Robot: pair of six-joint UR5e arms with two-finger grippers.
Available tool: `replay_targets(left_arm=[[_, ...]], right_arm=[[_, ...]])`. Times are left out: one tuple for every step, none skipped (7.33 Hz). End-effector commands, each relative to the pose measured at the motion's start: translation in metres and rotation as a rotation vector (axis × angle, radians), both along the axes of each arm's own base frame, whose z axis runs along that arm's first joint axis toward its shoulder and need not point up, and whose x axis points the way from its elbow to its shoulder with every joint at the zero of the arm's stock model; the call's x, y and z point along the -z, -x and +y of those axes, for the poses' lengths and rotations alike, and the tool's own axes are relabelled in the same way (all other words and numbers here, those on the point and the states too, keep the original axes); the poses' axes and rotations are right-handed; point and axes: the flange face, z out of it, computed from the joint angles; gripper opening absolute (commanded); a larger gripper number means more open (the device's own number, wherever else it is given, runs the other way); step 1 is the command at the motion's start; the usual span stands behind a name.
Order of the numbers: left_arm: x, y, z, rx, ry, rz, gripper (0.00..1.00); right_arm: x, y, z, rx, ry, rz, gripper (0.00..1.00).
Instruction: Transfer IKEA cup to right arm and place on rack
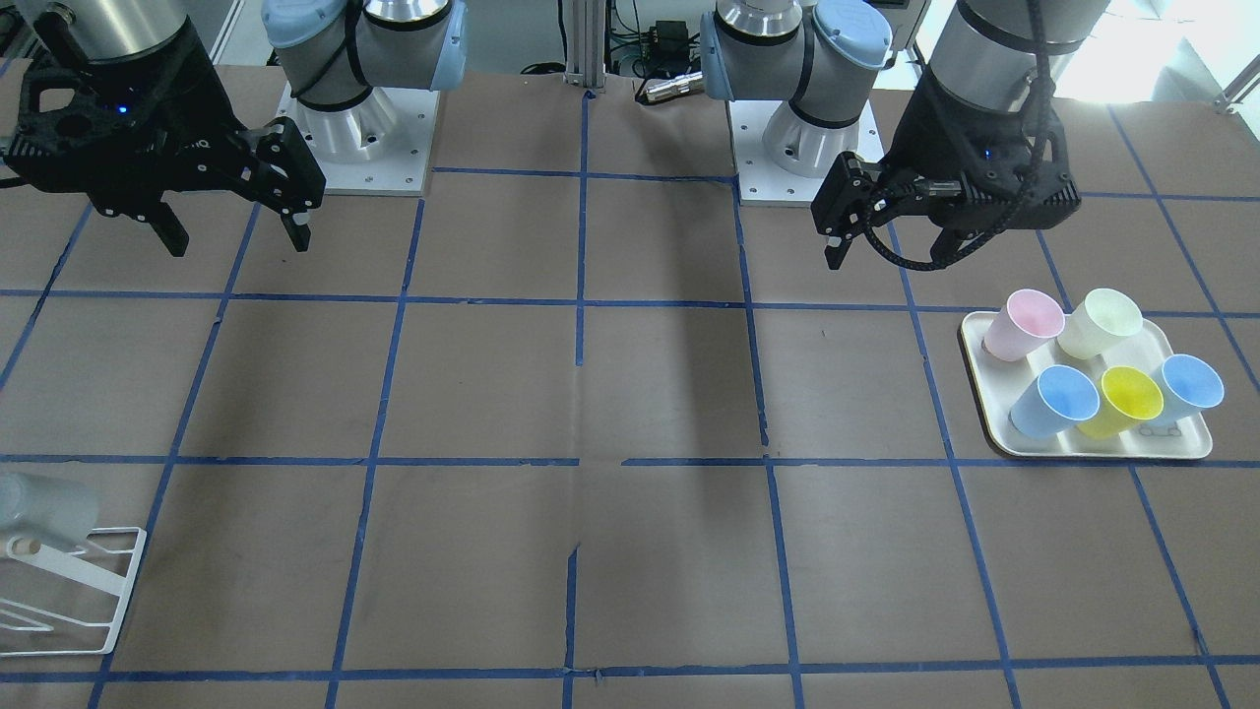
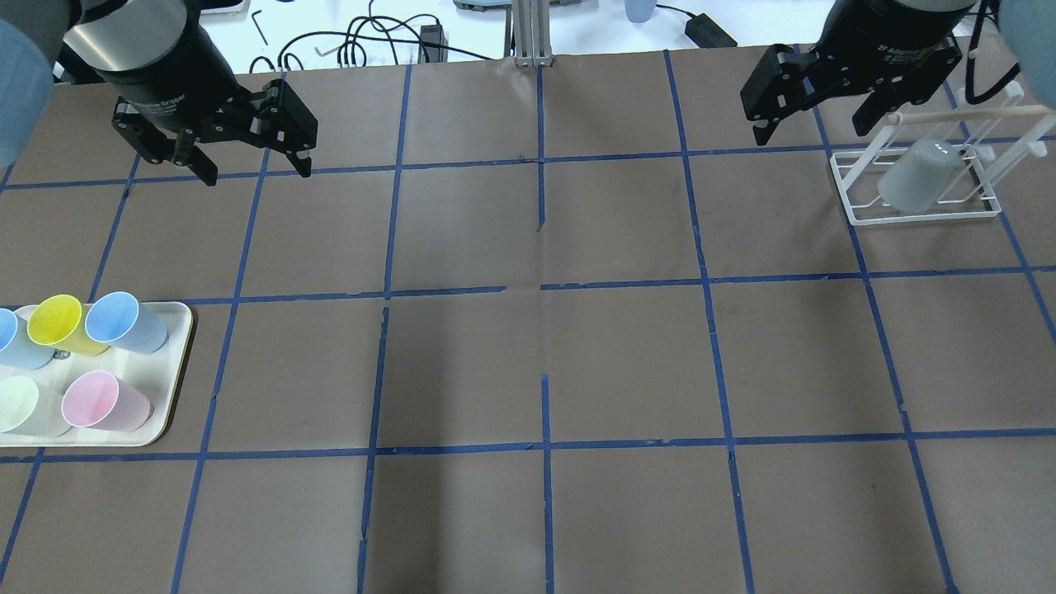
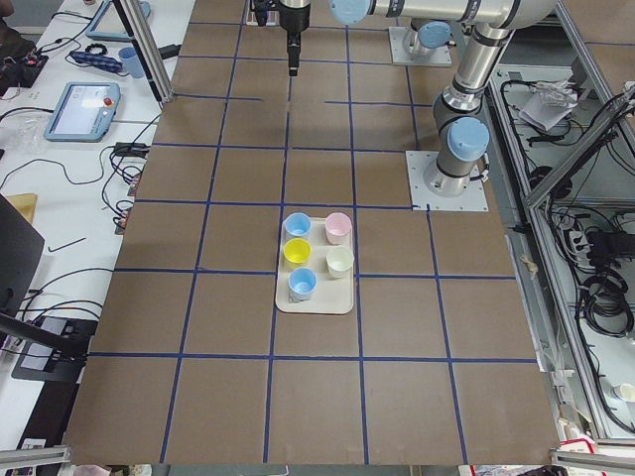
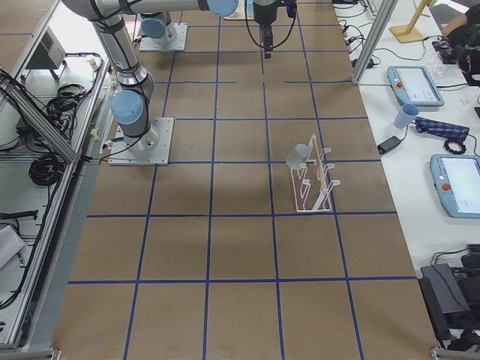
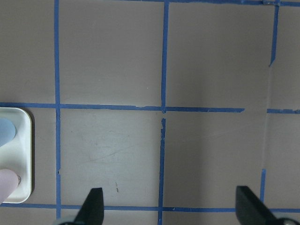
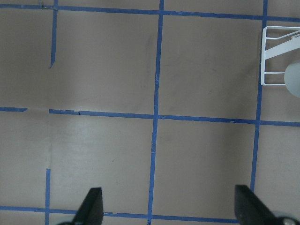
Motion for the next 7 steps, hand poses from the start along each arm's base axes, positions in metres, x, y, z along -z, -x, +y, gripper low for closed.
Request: replay_targets(left_arm=[[-0.0002,0.0000,-0.0001,0.000,0.002,0.000,1.00],[-0.0002,0.0000,-0.0001,0.000,0.002,0.000,1.00],[-0.0002,0.0000,-0.0001,0.000,0.002,0.000,1.00],[-0.0002,0.0000,-0.0001,0.000,0.002,0.000,1.00],[-0.0008,0.0000,0.0006,0.000,0.002,0.000,1.00],[-0.0043,0.0000,0.0042,0.006,0.006,-0.002,1.00],[-0.0034,-0.0003,0.0051,0.009,0.003,-0.005,1.00]], right_arm=[[0.0002,0.0000,-0.0003,0.001,0.000,-0.001,1.00],[0.0002,0.0000,-0.0003,0.001,0.000,-0.001,1.00],[0.0010,0.0000,-0.0003,0.003,-0.001,-0.001,1.00],[0.0010,0.0000,-0.0003,0.003,-0.001,-0.001,1.00],[0.0010,0.0000,-0.0003,0.003,-0.001,-0.001,1.00],[0.0002,0.0000,-0.0003,0.003,0.000,-0.001,1.00],[0.0011,0.0000,-0.0001,0.003,-0.003,-0.001,1.00]])
